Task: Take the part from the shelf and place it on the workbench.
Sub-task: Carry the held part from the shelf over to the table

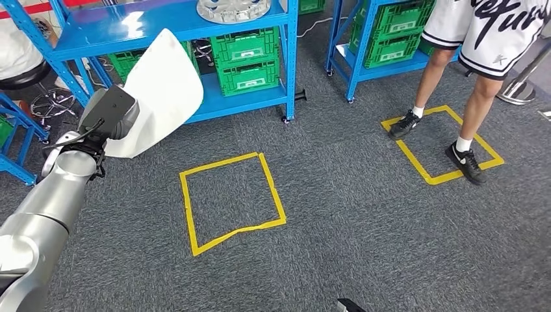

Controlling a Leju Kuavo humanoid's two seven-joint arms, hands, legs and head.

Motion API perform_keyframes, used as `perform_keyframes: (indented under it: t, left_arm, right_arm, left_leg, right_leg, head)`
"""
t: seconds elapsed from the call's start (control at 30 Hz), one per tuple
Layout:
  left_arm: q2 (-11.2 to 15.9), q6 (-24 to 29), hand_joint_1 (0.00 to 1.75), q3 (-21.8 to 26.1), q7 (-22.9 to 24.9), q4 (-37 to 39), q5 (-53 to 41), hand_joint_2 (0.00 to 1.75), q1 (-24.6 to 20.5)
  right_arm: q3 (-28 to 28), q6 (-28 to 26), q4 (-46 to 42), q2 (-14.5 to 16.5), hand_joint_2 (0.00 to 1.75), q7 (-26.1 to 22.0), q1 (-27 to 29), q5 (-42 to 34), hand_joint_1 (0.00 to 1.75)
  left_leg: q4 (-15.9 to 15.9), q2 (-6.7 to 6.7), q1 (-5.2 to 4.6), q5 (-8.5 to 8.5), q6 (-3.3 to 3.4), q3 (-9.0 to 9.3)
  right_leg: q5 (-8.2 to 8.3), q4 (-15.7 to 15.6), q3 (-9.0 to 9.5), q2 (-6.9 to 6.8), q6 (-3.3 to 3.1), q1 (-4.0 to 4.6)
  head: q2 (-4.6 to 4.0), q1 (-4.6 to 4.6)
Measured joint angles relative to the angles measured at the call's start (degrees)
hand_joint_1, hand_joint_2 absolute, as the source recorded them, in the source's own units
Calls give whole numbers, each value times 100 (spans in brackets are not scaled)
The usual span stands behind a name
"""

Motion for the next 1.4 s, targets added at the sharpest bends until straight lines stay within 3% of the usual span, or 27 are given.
perform_keyframes:
  t: [0.07,0.1,0.13,0.17,0.23,0.27,0.33,0.37,0.4,0.47,0.5,0.57,0.6,0.67,0.73,0.77,0.83,0.9,0.97,1.0,1.07,1.13,1.17,1.27,1.3,1.33,1.4]
  left_arm:
    - [-16,6,175,-1,4,-5,7,175,5]
    - [-31,9,175,-1,9,-3,10,175,7]
    - [-46,13,175,-1,14,-3,13,175,11]
    - [-62,16,175,-2,16,-4,16,175,11]
    - [-83,21,175,-3,18,-8,21,175,16]
    - [-94,23,175,-3,18,-8,23,175,24]
    - [-104,25,175,-3,19,-7,28,175,48]
    - [-105,26,175,-3,16,-8,34,175,56]
    - [-104,28,175,-3,9,-14,44,175,60]
    - [-96,40,175,-3,-25,-42,66,175,60]
    - [-92,47,175,-3,-45,-55,73,175,59]
    - [-89,54,175,-3,-73,-61,80,175,61]
    - [-88,54,175,-3,-79,-58,80,175,62]
    - [-80,54,175,-3,-84,-55,83,175,63]
    - [-73,56,175,-3,-84,-50,94,175,65]
    - [-70,57,175,-3,-84,-43,101,175,73]
    - [-59,59,175,-3,-84,-26,109,175,94]
    - [-45,60,175,-3,-85,-23,113,175,95]
    - [-48,64,175,-3,-92,-36,115,175,54]
    - [-52,68,175,-3,-96,-40,118,175,28]
    - [-56,81,175,-3,-103,-41,126,175,4]
    - [-58,91,175,-3,-102,-37,130,175,2]
    - [-64,93,175,-3,-102,-36,130,175,2]
    - [-88,97,175,-3,-102,-12,131,175,13]
    - [-93,97,175,-3,-102,0,131,175,25]
    - [-94,96,175,-3,-102,11,131,175,37]
    - [-91,96,175,-3,-103,24,131,175,47]
  right_arm:
    - [-4,-12,0,10,0,-13,9,-9,0]
    - [-7,-18,0,16,0,-19,18,-13,0]
    - [-8,-22,0,20,0,-17,27,-16,0]
    - [-9,-23,0,21,0,-10,30,-20,0]
    - [-10,-21,0,22,0,7,25,-32,0]
    - [-12,-20,0,20,0,10,19,-37,0]
    - [-15,-20,0,14,0,6,8,-46,0]
    - [-18,-20,0,10,0,7,4,-48,0]
    - [-20,-19,0,8,0,14,0,-51,0]
    - [-30,-18,-4,7,0,55,-10,-55,0]
    - [-37,-17,-6,7,0,75,-13,-56,0]
    - [-53,-17,-9,7,0,91,-8,-57,0]
    - [-61,-17,-9,7,0,91,-8,-57,0]
    - [-82,-7,-10,5,0,91,-8,-57,0]
    - [-100,32,-11,5,0,92,-4,-56,0]
    - [-104,63,-11,5,0,92,0,-51,0]
    - [-106,108,-11,5,0,93,4,-18,0]
    - [-106,117,-11,5,0,93,9,32,0]
    - [-106,113,-11,6,0,92,16,59,0]
    - [-106,113,-11,7,0,91,17,63,0]
    - [-106,115,-11,9,0,91,15,65,0]
    - [-106,117,-11,9,0,92,14,65,0]
    - [-106,119,-11,8,0,92,16,64,0]
    - [-106,121,-11,4,0,91,24,77,0]
    - [-106,121,-11,2,0,91,25,87,0]
    - [-106,122,-11,-1,0,91,24,95,0]
    - [-106,122,-11,-5,0,92,23,109,0]
  left_leg:
    - [-107,15,-21,128,53,-56]
    - [-145,28,-14,209,94,-99]
    - [-174,42,2,300,141,-162]
    - [-185,53,14,386,175,-230]
    - [-174,55,19,540,208,-425]
    - [-158,55,21,617,205,-534]
    - [-102,55,35,758,178,-767]
    - [-58,55,46,817,153,-888]
    - [0,53,51,868,122,-1002]
    - [115,53,48,951,51,-1163]
    - [141,53,42,990,16,-1197]
    - [122,52,53,1071,-56,-1213]
    - [137,48,64,1033,-91,-1239]
    - [432,44,89,665,-156,-1356]
    - [1093,42,101,159,-204,-1528]
    - [1419,42,102,48,-214,-1589]
    - [1629,44,100,171,-199,-1497]
    - [1082,125,77,398,-128,-1021]
    - [358,297,2,383,-36,-514]
    - [145,344,-34,333,0,-391]
    - [9,271,-55,338,65,-368]
    - [-68,168,-27,432,146,-388]
    - [-100,125,-9,482,183,-408]
    - [-80,-37,-3,578,228,-549]
    - [-57,-105,-3,604,222,-602]
    - [-31,-170,-1,626,210,-649]
    - [38,-295,6,657,179,-730]
  right_leg:
    - [112,-76,-28,11,75,-30]
    - [46,-57,-66,20,106,-38]
    - [-140,55,-121,28,129,-39]
    - [-439,291,-192,32,144,-47]
    - [-1002,1018,-328,32,174,-47]
    - [-1094,1362,-353,31,188,-48]
    - [-867,1624,-206,31,208,-48]
    - [-706,1476,1,30,217,-51]
    - [-685,1152,308,30,229,-58]
    - [-944,366,893,40,189,-47]
    - [-1089,121,1050,44,148,-35]
    - [-1092,29,1050,35,36,-19]
    - [-1043,27,1013,25,-13,-21]
    - [-923,17,908,5,-98,-33]
    - [-816,20,797,3,-129,-30]
    - [-765,22,739,-1,-130,-27]
    - [-672,27,624,-29,-125,-21]
    - [-602,29,549,-83,-108,-11]
    - [-557,29,520,-156,-66,3]
    - [-538,27,514,-201,-37,4]
    - [-503,13,507,-300,34,3]
    - [-594,108,464,-244,98,-8]
    - [-735,295,384,-163,121,-11]
    - [-1293,1333,-46,2,152,-19]
    - [-1352,1535,-118,12,157,-19]
    - [-1303,1520,-79,19,158,-22]
    - [-1008,883,306,97,143,-35]
  head:
    - [-1,-11]
    - [0,-14]
    - [-1,-9]
    - [-1,-7]
    - [-1,6]
    - [-1,6]
    - [0,6]
    - [0,8]
    - [0,11]
    - [-1,20]
    - [-1,24]
    - [-1,29]
    - [-1,30]
    - [0,21]
    - [0,11]
    - [0,13]
    - [0,12]
    - [-1,12]
    - [-1,15]
    - [-1,14]
    - [0,15]
    - [0,15]
    - [-1,15]
    - [-1,19]
    - [-1,19]
    - [-1,19]
    - [-1,19]
